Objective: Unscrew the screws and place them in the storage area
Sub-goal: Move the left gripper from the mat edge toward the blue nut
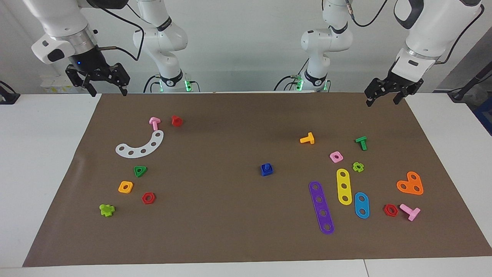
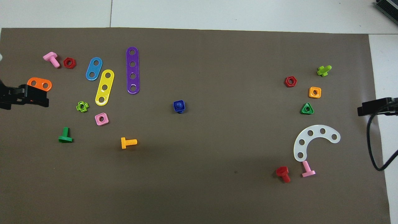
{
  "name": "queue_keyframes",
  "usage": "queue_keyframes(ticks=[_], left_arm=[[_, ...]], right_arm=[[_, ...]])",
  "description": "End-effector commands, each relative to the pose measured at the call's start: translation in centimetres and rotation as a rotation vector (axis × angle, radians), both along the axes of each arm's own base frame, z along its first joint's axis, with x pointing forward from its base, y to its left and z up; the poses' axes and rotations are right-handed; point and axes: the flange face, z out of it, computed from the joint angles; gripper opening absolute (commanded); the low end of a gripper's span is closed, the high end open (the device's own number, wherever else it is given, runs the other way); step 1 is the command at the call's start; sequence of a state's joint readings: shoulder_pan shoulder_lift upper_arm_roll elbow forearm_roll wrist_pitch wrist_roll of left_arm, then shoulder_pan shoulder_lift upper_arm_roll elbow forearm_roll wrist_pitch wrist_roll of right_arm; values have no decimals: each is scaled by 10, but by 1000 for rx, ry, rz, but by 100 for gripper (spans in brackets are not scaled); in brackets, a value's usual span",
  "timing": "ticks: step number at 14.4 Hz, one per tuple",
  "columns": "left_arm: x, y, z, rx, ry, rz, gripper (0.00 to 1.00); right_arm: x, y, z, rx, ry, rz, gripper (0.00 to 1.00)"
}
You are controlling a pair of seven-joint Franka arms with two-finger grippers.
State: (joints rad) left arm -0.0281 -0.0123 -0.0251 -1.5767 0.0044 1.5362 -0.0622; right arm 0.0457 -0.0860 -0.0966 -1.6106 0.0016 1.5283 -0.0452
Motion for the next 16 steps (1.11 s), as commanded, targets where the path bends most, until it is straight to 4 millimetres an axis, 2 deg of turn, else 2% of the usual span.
queue_keyframes(ticks=[1,5,7,11,16], left_arm=[[0,0,4,10,-4,-12,100],[1,-6,1,8,-16,-21,100],[6,-23,-4,6,-42,-51,100],[21,-56,-34,-67,-19,-30,98],[47,-156,-92,-75,-39,73,97]], right_arm=[[-3,2,2,-3,5,-14,100],[-3,2,2,-3,5,-14,100],[-3,1,2,-3,5,-16,100],[-3,1,1,-3,7,-16,100],[-3,2,1,-3,7,-14,100]])
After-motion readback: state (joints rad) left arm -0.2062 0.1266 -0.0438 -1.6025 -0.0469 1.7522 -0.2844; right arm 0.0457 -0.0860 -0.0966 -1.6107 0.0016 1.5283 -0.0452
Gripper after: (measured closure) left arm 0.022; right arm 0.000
